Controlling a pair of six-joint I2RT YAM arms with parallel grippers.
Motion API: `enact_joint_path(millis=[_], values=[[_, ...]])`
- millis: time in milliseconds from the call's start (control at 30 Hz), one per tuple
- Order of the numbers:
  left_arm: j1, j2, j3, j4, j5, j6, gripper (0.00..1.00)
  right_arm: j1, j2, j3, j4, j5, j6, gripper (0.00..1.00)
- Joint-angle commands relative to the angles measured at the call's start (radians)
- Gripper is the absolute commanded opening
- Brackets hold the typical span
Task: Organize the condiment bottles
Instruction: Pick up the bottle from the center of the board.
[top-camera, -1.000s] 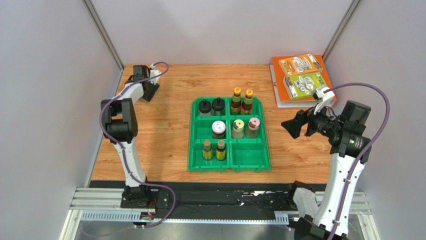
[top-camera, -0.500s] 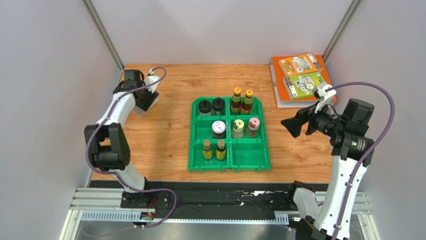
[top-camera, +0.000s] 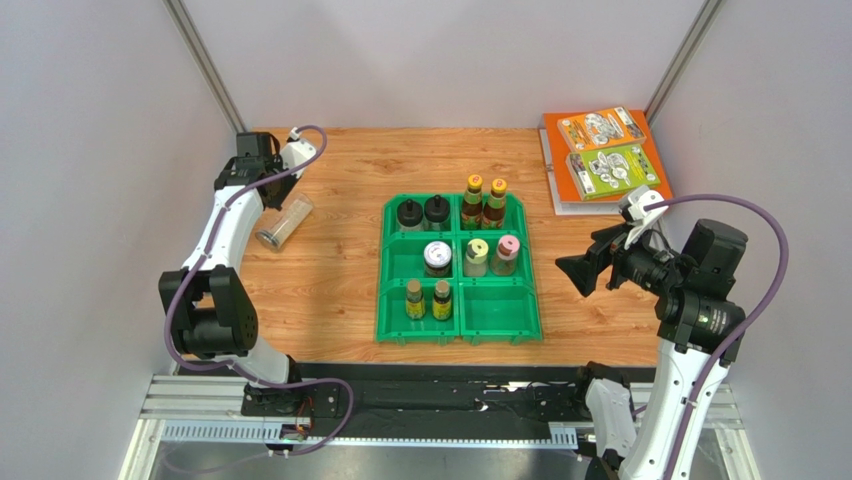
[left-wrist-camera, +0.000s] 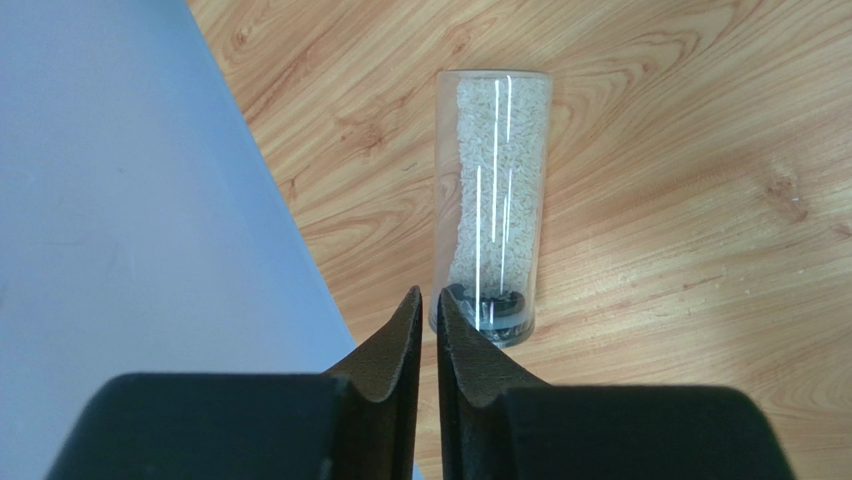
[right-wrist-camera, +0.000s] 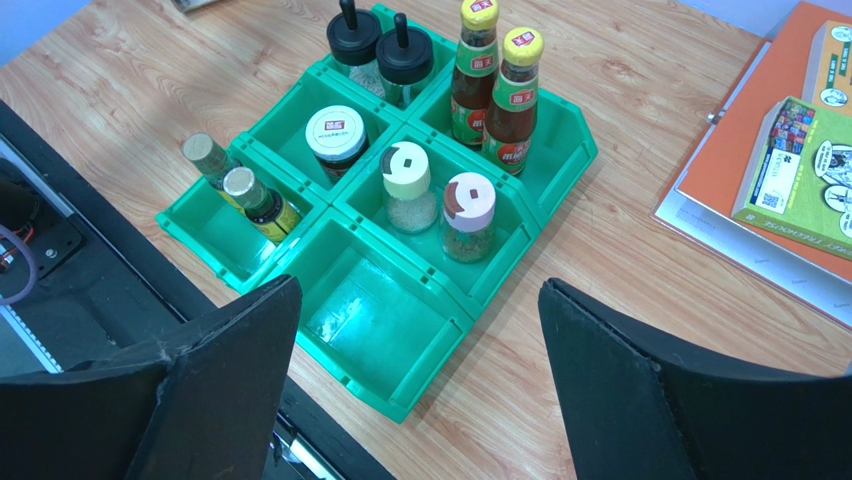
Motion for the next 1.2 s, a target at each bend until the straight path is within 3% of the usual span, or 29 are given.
enact_joint_path(millis=[0, 133, 233, 333, 400, 500, 533, 600, 1167], values=[[0.02, -0.014, -0.004, 0.009, -0.004, 0.051, 0.18, 0.004, -0.012, 0.001, -0.012, -0.019, -0.049, 0.92], [0.083, 0.018, 0.016, -0.08, 0.105, 0.08, 0.23, 0.004, -0.017, 0.007, -0.036, -0.013, -0.067, 0.92], [0.166, 0.063, 0.067, -0.176, 0.28, 0.063, 0.25, 0.004, -0.03, -0.011, -0.028, -0.015, -0.067, 0.92], [0.236, 0.077, 0.055, -0.197, 0.447, 0.071, 0.35, 0.004, -0.027, -0.017, -0.029, -0.008, -0.067, 0.92], [0.256, 0.072, 0.02, -0.197, 0.516, 0.098, 0.56, 0.004, -0.02, -0.01, -0.031, -0.001, -0.067, 0.92], [0.256, 0.048, -0.034, -0.192, 0.575, 0.118, 0.57, 0.004, -0.02, 0.009, -0.034, -0.001, -0.059, 0.92], [0.256, 0.042, -0.045, -0.186, 0.59, 0.124, 0.8, 0.004, -0.02, 0.012, -0.034, -0.001, -0.055, 0.92], [0.258, 0.032, -0.074, -0.172, 0.618, 0.123, 0.99, 0.004, -0.023, 0.019, -0.037, -0.002, -0.05, 0.92], [0.29, 0.121, -0.163, 0.113, 0.527, 0.129, 0.99, 0.004, -0.038, -0.01, -0.048, -0.002, -0.058, 0.92]])
